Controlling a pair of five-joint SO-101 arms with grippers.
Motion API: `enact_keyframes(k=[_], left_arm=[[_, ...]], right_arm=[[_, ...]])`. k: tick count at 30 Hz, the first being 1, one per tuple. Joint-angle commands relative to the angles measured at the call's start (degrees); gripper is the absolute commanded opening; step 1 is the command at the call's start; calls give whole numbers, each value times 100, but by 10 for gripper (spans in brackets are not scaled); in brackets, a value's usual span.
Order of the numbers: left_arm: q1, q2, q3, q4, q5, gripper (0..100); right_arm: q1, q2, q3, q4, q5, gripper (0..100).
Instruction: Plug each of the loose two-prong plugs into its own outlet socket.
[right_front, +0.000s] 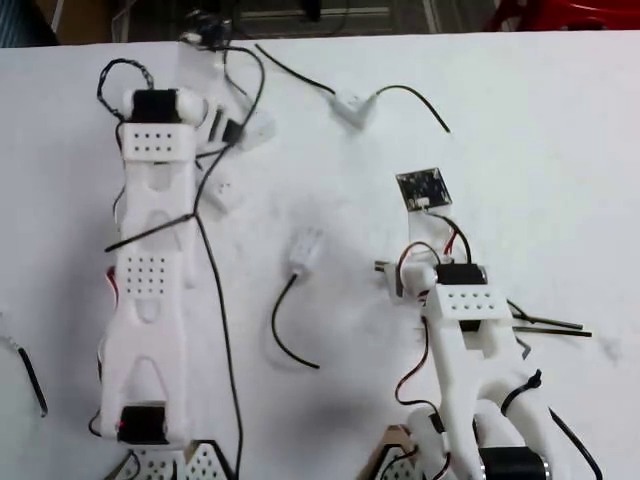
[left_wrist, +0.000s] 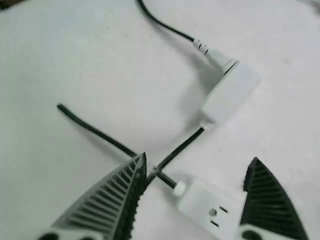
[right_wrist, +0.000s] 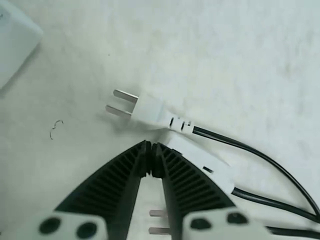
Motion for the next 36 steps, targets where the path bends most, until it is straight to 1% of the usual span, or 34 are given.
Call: enact_keyframes(k=[1, 4, 6, 8, 12, 17, 19, 24, 32, 34, 36], left_arm=[[-259, -470, -211, 598, 1002, 310], [-541, -374, -211, 651, 2189, 310], [-602, -277, -211, 668, 2822, 310], [-576, -154, -211, 677, 3086, 310], [-286, 154, -211, 695, 3305, 310], [-66, 593, -211, 695, 3877, 309], [-13, 796, -211, 686, 3982, 309], [13, 1174, -246, 651, 3974, 307], [13, 1279, -255, 651, 3974, 303], [13, 1279, -211, 659, 3974, 275], [13, 1279, -211, 659, 3974, 204]], right_arm=[[-22, -198, -26, -84, 0, 24], [-22, -198, -26, -75, 0, 24], [-22, -198, -26, -75, 0, 24], [-22, -198, -26, -75, 0, 24], [-22, -198, -26, -75, 0, 24], [-22, -198, -26, -75, 0, 24], [-22, -198, -26, -75, 0, 24], [-22, -198, -26, -66, 0, 24], [-22, -198, -26, -66, 0, 24], [-22, -198, -26, -66, 0, 24], [-22, -198, -26, -66, 0, 24]])
